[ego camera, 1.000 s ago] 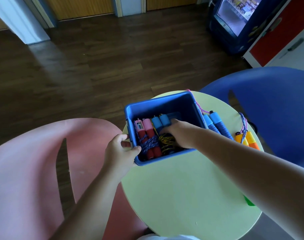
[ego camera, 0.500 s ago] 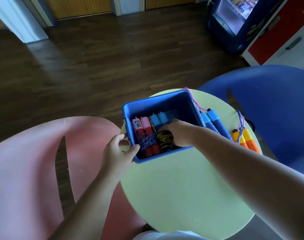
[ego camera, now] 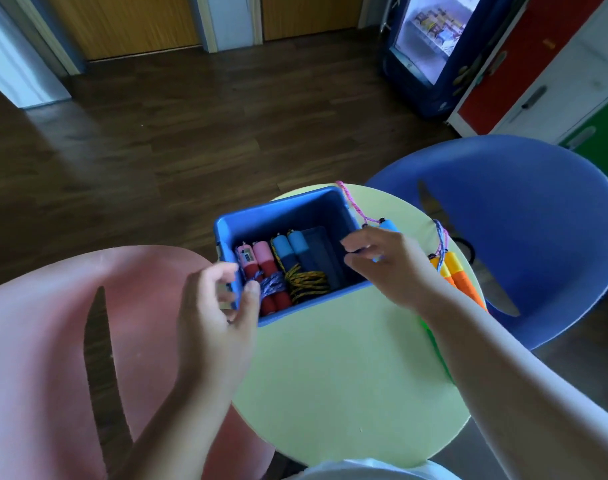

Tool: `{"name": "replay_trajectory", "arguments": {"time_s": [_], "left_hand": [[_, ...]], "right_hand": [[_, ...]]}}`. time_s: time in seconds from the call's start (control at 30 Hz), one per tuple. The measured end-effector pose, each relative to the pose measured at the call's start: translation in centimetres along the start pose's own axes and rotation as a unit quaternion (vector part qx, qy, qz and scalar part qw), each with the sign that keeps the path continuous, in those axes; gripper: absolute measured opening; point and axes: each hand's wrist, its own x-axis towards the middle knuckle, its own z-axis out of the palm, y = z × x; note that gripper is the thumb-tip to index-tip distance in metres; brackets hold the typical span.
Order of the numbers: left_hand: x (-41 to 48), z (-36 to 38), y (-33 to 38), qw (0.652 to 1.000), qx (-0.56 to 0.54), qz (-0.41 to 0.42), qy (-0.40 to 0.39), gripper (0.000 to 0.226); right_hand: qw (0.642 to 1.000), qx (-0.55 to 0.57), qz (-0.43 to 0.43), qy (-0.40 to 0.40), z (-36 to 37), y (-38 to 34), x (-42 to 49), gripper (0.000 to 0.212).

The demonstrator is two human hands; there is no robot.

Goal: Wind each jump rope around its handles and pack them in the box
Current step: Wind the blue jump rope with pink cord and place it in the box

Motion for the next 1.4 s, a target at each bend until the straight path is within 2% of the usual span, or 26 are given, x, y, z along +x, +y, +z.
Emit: {"name": "replay_trajectory", "arguments": {"time_s": [0.1, 0.17, 0.27, 0.47, 0.53, 0.7, 0.8, 0.9, 1.03, 1.17, 1.27, 1.4], "left_hand": [[-2.7, 3.5, 4.9, 0.987, -0.114, 0.026, -0.113, 0.016], [-3.9, 6.5, 7.4, 0.972, -0.14, 0.045, -0.183, 0.017], [-4.1, 11.8, 9.9, 0.961, -0.124, 0.021, -0.247, 0.021], [-1.4, 22.1, 12.3, 0.94, -0.018, -0.122, -0.317, 0.032], [-0.6, 25.0, 12.3, 0.938, 0.013, -0.163, -0.305, 0.036], [0.7, 31.0, 11.1, 0.932, 0.109, -0.248, -0.242, 0.049], [0.9, 33.0, 9.6, 0.924, 0.133, -0.293, -0.206, 0.042], [1.1, 34.0, 8.4, 0.931, 0.13, -0.286, -0.188, 0.036], [0.8, 34.2, 8.3, 0.935, 0.064, -0.321, -0.137, 0.031], [0.2, 33.8, 8.1, 0.936, 0.014, -0.337, -0.102, 0.045], [-0.4, 33.2, 8.6, 0.929, -0.105, -0.35, -0.063, 0.043], [-1.5, 31.6, 11.1, 0.915, -0.248, -0.317, -0.037, 0.034]], "right_hand": [[0.998, 0.016, 0.039, 0.039, -2.3, 2.7, -2.0, 0.013], [0.996, 0.008, 0.069, 0.055, -3.6, 4.7, -2.6, 0.013], [0.992, 0.018, 0.104, 0.074, -5.4, 8.2, -2.1, 0.016], [0.986, 0.0, 0.15, 0.074, -8.8, 14.0, 2.5, 0.027], [0.988, -0.012, 0.145, 0.054, -9.4, 14.9, 4.2, 0.03], [0.988, -0.09, 0.111, -0.058, -9.5, 16.8, 7.8, 0.037], [0.984, -0.118, 0.083, -0.108, -8.4, 18.0, 9.8, 0.042], [0.975, -0.119, 0.094, -0.163, -7.5, 18.8, 10.9, 0.046], [0.974, -0.098, 0.088, -0.184, -7.2, 19.3, 11.3, 0.044], [0.977, -0.056, 0.078, -0.192, -7.8, 19.8, 11.4, 0.05], [0.98, 0.027, 0.089, -0.178, -9.2, 19.6, 11.4, 0.049], [0.967, 0.189, 0.095, -0.14, -12.1, 17.7, 9.5, 0.043]]}}
